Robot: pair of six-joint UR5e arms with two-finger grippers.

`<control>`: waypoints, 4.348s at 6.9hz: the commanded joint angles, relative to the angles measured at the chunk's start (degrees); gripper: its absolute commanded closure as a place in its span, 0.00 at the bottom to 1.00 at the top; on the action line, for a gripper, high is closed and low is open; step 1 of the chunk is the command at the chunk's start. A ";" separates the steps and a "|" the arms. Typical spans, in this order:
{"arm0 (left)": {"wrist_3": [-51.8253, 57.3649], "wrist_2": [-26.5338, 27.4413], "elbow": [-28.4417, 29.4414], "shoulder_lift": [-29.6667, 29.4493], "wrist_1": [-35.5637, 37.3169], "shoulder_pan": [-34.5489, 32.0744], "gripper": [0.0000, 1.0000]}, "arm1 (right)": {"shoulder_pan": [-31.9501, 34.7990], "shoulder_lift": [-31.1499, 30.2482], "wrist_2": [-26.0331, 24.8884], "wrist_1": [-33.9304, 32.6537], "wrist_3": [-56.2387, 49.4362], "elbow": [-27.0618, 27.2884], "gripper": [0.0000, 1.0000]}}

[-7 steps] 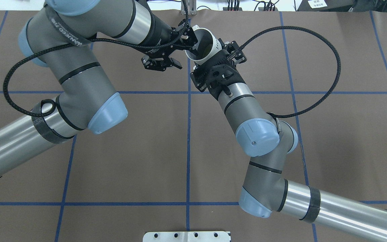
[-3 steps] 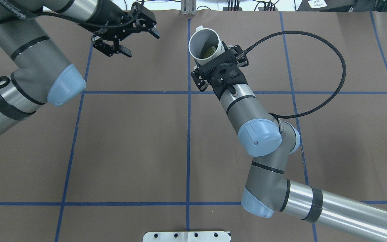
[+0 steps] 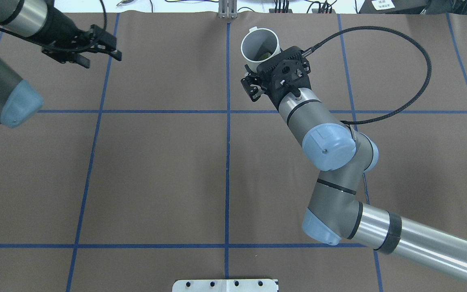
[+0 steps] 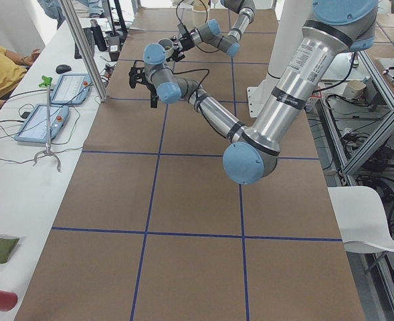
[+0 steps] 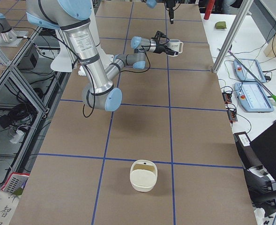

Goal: Left arm hands cup to right arm to dump lemon

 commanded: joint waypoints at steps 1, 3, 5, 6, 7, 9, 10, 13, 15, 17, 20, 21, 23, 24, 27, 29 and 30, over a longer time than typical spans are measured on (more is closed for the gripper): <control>24.01 0.00 0.18 7.98 5.36 -6.06 0.00 | 5.05 -1.43 8.09 -5.86 4.59 2.92 1.00; 42.83 0.17 1.14 12.65 8.62 -10.54 0.00 | 10.59 -7.46 18.03 -12.60 6.81 10.36 1.00; 52.98 0.09 2.01 13.71 15.56 -14.51 0.00 | 15.51 -15.72 22.26 -12.82 6.89 16.62 1.00; 54.42 -0.26 2.11 15.37 15.49 -16.18 0.00 | 18.76 -19.77 26.20 -12.73 7.07 19.17 1.00; 54.43 -0.35 1.85 15.48 15.41 -16.63 0.00 | 22.09 -24.77 29.20 -12.30 7.51 22.68 1.00; 54.08 0.25 2.54 16.27 15.57 -18.64 0.00 | 24.58 -32.52 32.64 -6.36 10.84 25.96 1.00; 54.43 -0.26 4.20 18.71 15.75 -18.48 0.00 | 26.94 -36.64 36.05 -1.36 10.85 25.70 1.00; 53.65 -0.26 2.74 21.27 15.58 -20.33 0.00 | 31.18 -48.59 41.18 15.85 11.02 21.68 0.99; 53.55 -0.35 2.55 21.28 15.76 -20.24 0.00 | 32.75 -53.89 41.18 33.58 16.88 12.40 0.97; 53.55 -0.44 2.55 21.19 15.76 -20.24 0.00 | 33.46 -54.96 41.27 52.22 25.49 -1.04 0.90; 53.64 -0.53 2.11 21.19 15.67 -20.15 0.00 | 33.90 -55.05 42.32 68.17 39.71 -13.64 0.89; 53.55 -0.53 1.41 21.19 15.76 -20.24 0.00 | 33.91 -54.97 42.32 73.79 45.16 -17.50 0.90; 53.55 -0.44 1.41 21.19 15.67 -20.24 0.00 | 34.08 -54.70 42.24 80.33 57.81 -20.35 0.90; 53.55 -0.44 1.32 21.28 15.67 -20.24 0.00 | 34.69 -54.18 42.15 82.43 64.40 -20.70 0.90; 53.64 -0.44 1.32 21.28 15.67 -20.24 0.00 | 37.68 -52.16 41.53 84.30 82.76 -21.49 0.90; 53.64 -0.53 1.23 21.28 15.67 -20.24 0.00 | 38.48 -48.83 40.40 88.05 90.52 -26.48 0.91; 53.64 -1.23 1.23 21.28 15.67 -20.24 0.00 | 38.48 -47.94 37.61 90.78 100.22 -27.29 0.90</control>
